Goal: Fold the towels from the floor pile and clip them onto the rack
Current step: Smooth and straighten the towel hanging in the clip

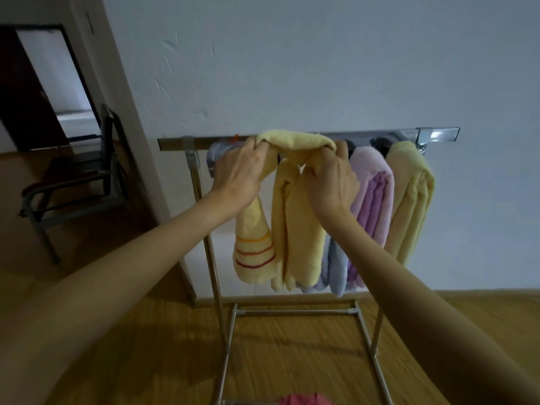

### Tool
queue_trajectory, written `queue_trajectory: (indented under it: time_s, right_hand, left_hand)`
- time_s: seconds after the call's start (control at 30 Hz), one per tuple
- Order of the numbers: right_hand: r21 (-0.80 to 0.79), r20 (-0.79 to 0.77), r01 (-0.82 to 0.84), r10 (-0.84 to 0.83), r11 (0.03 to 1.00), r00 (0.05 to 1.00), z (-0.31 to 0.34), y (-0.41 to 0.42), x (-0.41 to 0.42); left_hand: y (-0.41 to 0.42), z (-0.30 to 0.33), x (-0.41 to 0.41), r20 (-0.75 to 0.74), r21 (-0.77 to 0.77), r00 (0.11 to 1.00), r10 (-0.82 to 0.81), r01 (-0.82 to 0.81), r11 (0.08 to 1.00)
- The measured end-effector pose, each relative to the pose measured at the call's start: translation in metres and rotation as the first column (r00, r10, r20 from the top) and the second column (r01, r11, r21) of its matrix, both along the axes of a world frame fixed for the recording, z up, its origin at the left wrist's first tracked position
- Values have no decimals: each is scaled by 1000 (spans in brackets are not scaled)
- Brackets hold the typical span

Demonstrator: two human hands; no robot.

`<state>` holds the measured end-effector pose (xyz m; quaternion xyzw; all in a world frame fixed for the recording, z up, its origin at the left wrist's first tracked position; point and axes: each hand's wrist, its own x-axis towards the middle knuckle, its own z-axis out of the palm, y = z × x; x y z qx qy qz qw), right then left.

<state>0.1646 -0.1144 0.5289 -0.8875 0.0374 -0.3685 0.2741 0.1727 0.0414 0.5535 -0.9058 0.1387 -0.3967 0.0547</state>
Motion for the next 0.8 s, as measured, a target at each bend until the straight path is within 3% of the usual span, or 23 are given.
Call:
queue_trajectory:
  time_s: [0.2, 0.33, 0.53, 0.8]
  right_hand:
    - [-112, -59, -94, 87, 989, 994, 1, 2, 8]
    - [-250, -133, -87, 55, 964, 990, 1, 1, 13]
    - [-301, 6, -75, 81, 951, 997, -31, -7, 20]
    - [-296, 53, -38, 57, 954, 997, -49, -21, 16]
  left_hand:
    - [-10, 9, 13, -39, -8, 998, 54, -54, 998]
    - [-11, 6, 24, -72, 5, 997, 27, -26, 1000]
    - [-13, -18, 20, -62, 23, 998, -20, 22, 999]
    - [-6, -50, 14, -88, -147, 979, -185, 171, 974]
